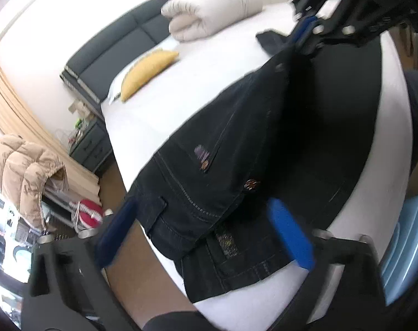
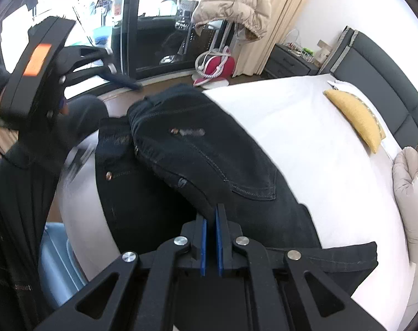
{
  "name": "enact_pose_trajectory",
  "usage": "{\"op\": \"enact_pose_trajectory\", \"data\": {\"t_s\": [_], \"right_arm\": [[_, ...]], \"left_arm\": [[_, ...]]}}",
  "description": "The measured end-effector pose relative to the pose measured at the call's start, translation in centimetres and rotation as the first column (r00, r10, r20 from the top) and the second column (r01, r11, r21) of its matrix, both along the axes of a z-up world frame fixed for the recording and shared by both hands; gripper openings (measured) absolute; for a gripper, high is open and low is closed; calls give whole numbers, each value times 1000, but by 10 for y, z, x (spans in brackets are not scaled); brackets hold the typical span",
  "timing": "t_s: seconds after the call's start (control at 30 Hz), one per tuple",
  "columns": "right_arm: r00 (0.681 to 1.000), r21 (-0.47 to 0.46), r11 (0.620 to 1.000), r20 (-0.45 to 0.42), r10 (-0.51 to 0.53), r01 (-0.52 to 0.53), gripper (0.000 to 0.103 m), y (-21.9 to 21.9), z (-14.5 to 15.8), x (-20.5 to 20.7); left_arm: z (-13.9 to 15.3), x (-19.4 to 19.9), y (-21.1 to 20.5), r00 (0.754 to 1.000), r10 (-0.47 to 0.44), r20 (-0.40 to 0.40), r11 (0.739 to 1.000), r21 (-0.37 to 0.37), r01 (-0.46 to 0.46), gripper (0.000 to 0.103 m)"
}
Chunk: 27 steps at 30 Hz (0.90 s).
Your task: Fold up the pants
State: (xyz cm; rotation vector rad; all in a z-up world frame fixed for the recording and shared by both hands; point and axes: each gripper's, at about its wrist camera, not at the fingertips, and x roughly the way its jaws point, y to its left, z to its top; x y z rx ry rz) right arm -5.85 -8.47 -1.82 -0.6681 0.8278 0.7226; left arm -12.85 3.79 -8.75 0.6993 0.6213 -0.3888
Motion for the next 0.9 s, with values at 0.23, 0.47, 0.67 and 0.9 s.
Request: {"op": "enact_pose_trajectory", "data": {"t_s": [0.23, 0.47, 0.67, 0.9], "right_arm": [[999, 75, 996, -28, -40, 42, 7, -11, 7, 10], [989, 195, 972, -96, -113, 130, 7, -24, 26, 22], [993, 134, 985, -67, -97, 105, 7, -17, 17, 17], [999, -104, 994, 9, 38, -36, 7, 5, -32, -18]], "left_arm": [[-11, -20, -17, 990, -55, 131, 986, 164, 33, 100], [-36, -13, -45, 957, -98, 274, 948, 317, 6, 88], [-37, -4, -32, 977, -44, 210, 969, 247, -10, 13], [-33, -8, -12, 982, -136, 128, 970, 219, 105, 12]]}}
